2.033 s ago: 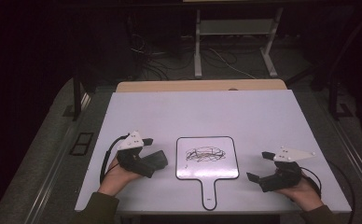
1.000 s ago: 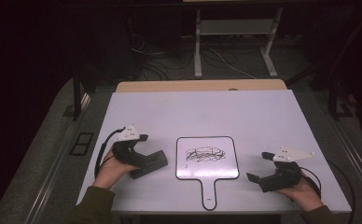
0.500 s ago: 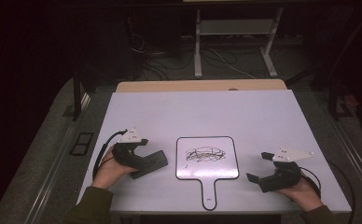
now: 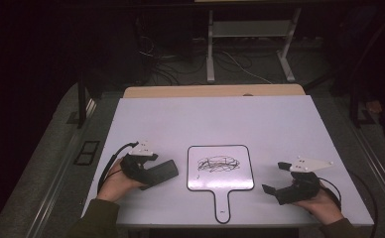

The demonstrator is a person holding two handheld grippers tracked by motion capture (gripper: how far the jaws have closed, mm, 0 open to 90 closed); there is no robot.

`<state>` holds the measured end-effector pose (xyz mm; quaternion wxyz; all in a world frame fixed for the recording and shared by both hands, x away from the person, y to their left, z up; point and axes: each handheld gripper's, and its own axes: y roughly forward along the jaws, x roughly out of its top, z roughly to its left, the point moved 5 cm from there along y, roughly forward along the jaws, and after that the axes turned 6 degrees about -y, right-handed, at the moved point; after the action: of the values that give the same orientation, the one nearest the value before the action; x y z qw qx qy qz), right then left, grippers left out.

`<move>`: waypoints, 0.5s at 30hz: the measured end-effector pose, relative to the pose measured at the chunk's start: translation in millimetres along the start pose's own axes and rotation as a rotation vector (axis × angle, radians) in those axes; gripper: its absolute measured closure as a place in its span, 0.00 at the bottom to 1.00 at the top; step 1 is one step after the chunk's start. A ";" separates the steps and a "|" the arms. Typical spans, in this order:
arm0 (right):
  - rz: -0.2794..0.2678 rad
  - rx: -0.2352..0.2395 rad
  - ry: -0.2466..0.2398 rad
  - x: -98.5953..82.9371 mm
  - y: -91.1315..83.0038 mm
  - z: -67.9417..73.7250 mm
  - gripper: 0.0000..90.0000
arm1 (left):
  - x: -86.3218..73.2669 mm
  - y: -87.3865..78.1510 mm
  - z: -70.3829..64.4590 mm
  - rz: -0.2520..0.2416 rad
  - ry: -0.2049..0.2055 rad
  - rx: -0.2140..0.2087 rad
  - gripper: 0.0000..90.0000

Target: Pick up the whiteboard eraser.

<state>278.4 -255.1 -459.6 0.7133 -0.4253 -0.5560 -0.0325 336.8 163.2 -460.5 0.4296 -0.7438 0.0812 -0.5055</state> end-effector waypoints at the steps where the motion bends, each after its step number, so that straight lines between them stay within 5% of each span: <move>1: 0.003 0.000 0.000 -0.1 -0.1 0.0 0.00 | -0.5 0.2 -0.2 0.002 0.000 -0.003 0.20; 15: 0.006 0.003 -0.006 -0.4 0.9 1.0 0.00 | -9.0 4.8 -2.5 0.068 0.040 -0.008 0.30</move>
<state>277.9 -254.1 -460.5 0.7125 -0.4260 -0.5569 -0.0282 331.9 163.8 -469.7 0.4419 -0.7320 0.1170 -0.5052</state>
